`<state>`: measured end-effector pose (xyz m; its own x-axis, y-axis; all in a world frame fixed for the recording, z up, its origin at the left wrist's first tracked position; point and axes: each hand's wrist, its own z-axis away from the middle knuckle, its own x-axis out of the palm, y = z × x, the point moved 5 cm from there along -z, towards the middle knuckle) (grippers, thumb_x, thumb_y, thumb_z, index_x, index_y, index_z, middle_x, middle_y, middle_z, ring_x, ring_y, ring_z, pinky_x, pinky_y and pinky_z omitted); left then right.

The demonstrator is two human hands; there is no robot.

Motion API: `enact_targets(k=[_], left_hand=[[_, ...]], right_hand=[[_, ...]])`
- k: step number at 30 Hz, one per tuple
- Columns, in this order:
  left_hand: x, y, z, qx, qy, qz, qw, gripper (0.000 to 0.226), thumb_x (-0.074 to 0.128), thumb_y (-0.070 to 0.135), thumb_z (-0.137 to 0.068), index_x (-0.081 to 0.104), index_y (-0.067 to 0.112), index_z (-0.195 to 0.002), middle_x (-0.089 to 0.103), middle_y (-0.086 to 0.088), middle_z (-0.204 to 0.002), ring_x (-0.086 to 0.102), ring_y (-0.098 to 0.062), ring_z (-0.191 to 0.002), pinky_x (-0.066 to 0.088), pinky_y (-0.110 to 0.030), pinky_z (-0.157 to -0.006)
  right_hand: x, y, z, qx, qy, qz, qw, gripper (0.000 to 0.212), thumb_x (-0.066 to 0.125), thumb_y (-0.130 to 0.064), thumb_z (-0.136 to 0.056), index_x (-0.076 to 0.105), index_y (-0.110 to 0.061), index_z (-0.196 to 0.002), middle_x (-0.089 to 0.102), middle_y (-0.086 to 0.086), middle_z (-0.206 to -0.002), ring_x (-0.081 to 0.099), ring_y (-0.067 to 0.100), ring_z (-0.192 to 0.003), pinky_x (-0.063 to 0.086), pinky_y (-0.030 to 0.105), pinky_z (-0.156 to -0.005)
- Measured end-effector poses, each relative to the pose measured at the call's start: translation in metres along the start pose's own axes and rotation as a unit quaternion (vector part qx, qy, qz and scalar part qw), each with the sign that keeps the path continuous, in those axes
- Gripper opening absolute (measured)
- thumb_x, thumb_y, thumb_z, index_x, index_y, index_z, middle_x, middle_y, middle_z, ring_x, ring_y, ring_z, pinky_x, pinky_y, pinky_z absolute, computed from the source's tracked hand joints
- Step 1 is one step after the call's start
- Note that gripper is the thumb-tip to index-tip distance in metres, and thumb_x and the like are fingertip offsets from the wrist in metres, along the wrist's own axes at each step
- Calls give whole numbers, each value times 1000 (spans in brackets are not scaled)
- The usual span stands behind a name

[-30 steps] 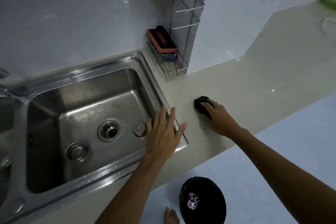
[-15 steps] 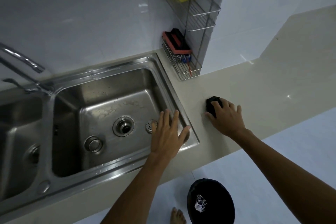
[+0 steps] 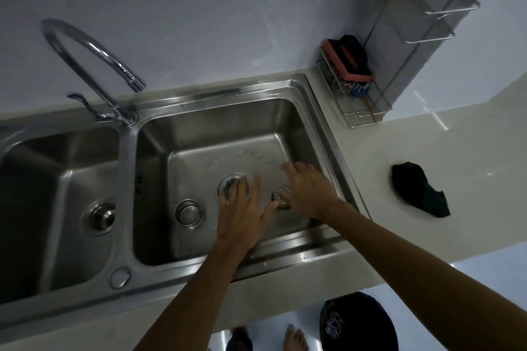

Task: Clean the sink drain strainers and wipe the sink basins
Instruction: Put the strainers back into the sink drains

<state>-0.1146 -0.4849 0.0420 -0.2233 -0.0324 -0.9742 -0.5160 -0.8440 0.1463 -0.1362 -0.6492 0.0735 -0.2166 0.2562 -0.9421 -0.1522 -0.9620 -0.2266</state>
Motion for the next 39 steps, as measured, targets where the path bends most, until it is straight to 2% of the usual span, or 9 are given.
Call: enact_targets(k=[7,12,18,22,25,29,33,35,39], left_hand=[[63,-60,-46,16,-28,17,999,77,34,67,-100,36,18,-158,40,-17,-160,44,-36,-142,37,-50,-106],[90,-75,-68,43,-71,20,996,80,23,70,-98,31,20,-161,38,-16,-160,39,-34,-146,36,-49,-108],[104,-78,-84,67,-88,52,992,79,32,69,-100,28,20,-161,39,-14,-160,39,-33,-146,35,-50,-113],[114,-83,-95,63,-124,154,978,79,53,56,-99,24,19,-163,38,-12,-161,34,-32,-150,30,-52,-118],[115,-95,-100,13,-166,289,943,82,69,42,-94,28,19,-161,45,-9,-158,41,-29,-146,34,-50,-119],[109,-118,-105,-88,-147,464,869,56,83,28,-85,52,30,-132,69,12,-119,67,-4,-102,52,-16,-89],[111,-135,-103,-104,-119,489,858,62,89,29,-77,56,33,-129,68,21,-106,63,12,-91,44,-1,-73],[112,-139,-99,-104,-105,470,870,69,91,32,-76,57,29,-135,70,16,-113,65,3,-98,47,-6,-80],[110,-139,-93,-93,-65,383,917,69,86,34,-80,55,25,-141,69,-1,-132,65,-21,-117,52,-36,-98]], right_hand=[[105,6,-77,87,-210,107,968,76,65,-41,-92,23,-26,-154,30,14,-154,29,41,-143,39,52,-110],[131,15,-93,89,-232,116,962,70,69,-43,-87,36,-22,-144,45,13,-140,48,36,-128,48,48,-97],[134,13,-109,107,-212,94,967,56,67,-35,-91,44,-17,-139,48,13,-136,52,36,-125,53,47,-93],[124,-6,-130,96,-161,-34,982,73,77,-39,-82,39,-15,-139,54,14,-129,60,32,-114,55,44,-93],[113,-25,-142,69,-122,-188,972,65,86,-30,-70,42,-20,-118,62,3,-106,66,23,-93,59,36,-77],[105,-46,-146,51,-79,-376,922,81,87,-32,-62,44,-35,-130,64,-15,-110,70,7,-95,61,24,-77],[120,-49,-145,28,-83,-357,930,90,88,-26,-70,40,-28,-146,60,-3,-131,63,10,-111,55,28,-95],[130,-47,-144,33,-92,-342,935,85,89,-26,-71,44,-20,-143,61,1,-131,61,14,-114,54,36,-100],[142,-53,-146,-2,-87,-222,971,80,89,-36,-70,49,-17,-137,59,6,-131,58,23,-115,52,45,-97]])
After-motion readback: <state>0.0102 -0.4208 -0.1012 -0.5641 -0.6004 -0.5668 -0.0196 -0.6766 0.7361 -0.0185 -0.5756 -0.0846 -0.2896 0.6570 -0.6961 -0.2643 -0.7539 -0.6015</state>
